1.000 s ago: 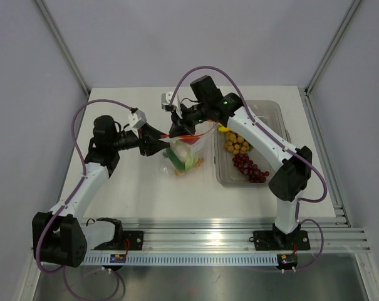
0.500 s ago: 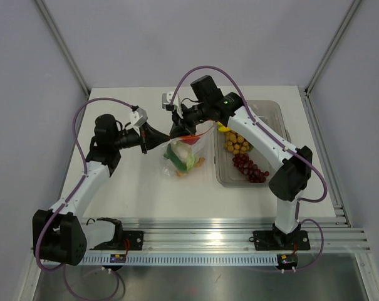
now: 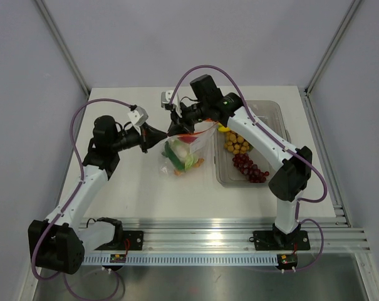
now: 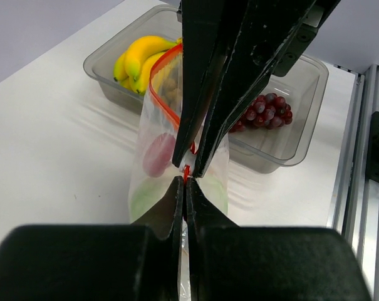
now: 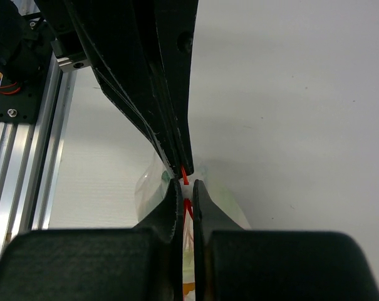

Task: Place the food in the zip-top bag and seal the zipper
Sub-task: Zip the zipper food storage bag at the center of the board, then place the zipper food storage bag at the center of the board.

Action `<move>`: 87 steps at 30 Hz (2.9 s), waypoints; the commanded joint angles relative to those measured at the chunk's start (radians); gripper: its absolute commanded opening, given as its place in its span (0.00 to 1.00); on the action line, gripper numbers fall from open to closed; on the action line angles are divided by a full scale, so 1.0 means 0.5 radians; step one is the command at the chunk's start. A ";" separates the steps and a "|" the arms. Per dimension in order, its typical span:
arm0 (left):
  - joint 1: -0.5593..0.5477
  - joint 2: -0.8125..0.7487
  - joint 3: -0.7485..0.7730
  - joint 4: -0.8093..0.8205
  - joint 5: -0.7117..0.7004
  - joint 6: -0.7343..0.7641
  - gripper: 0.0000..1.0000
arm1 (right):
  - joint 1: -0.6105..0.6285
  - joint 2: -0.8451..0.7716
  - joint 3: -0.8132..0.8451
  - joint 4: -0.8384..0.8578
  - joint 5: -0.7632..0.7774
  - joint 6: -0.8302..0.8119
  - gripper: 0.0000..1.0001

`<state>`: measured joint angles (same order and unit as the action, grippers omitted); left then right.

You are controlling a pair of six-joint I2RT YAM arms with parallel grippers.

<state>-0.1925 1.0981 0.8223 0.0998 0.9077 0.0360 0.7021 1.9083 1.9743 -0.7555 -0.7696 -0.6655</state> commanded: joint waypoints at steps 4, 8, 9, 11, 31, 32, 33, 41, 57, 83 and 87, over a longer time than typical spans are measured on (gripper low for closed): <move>0.044 -0.137 0.043 0.043 -0.180 0.045 0.00 | -0.017 -0.135 0.015 0.063 0.073 -0.031 0.00; 0.102 -0.174 0.028 0.049 -0.174 0.035 0.00 | -0.042 -0.144 0.021 0.057 0.085 -0.028 0.00; 0.115 -0.187 0.024 0.052 -0.174 0.032 0.00 | -0.045 -0.144 0.018 0.054 0.088 -0.031 0.00; 0.155 -0.208 0.012 0.052 -0.162 0.032 0.00 | -0.060 -0.144 0.018 0.045 0.091 -0.034 0.00; 0.385 -0.270 0.000 0.024 -0.199 0.032 0.00 | -0.349 -0.291 -0.340 0.121 0.235 -0.044 0.00; 0.382 -0.263 0.000 0.031 -0.217 0.032 0.00 | -0.367 -0.307 -0.365 0.136 0.244 -0.047 0.00; 0.385 -0.260 0.003 0.034 -0.223 0.023 0.00 | -0.376 -0.328 -0.408 0.146 0.266 -0.047 0.00; 0.474 -0.257 -0.012 0.049 -0.337 0.020 0.00 | -0.502 -0.469 -0.708 0.293 0.291 0.002 0.00; 0.529 -0.248 -0.025 0.086 -0.346 -0.026 0.00 | -0.671 -0.684 -0.991 0.465 0.278 0.101 0.00; 0.532 0.004 0.185 0.380 -0.468 -0.413 0.99 | -0.291 -0.527 -1.171 1.287 0.165 0.070 0.57; 0.526 -0.294 0.034 0.264 -0.775 -0.410 0.99 | -0.266 -0.767 -1.592 1.695 0.302 0.303 0.69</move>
<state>0.0685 1.0542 0.8410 0.2081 0.6559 -0.1585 0.5777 1.6501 1.2552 -0.0887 -0.6876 -0.5720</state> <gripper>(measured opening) 0.988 0.680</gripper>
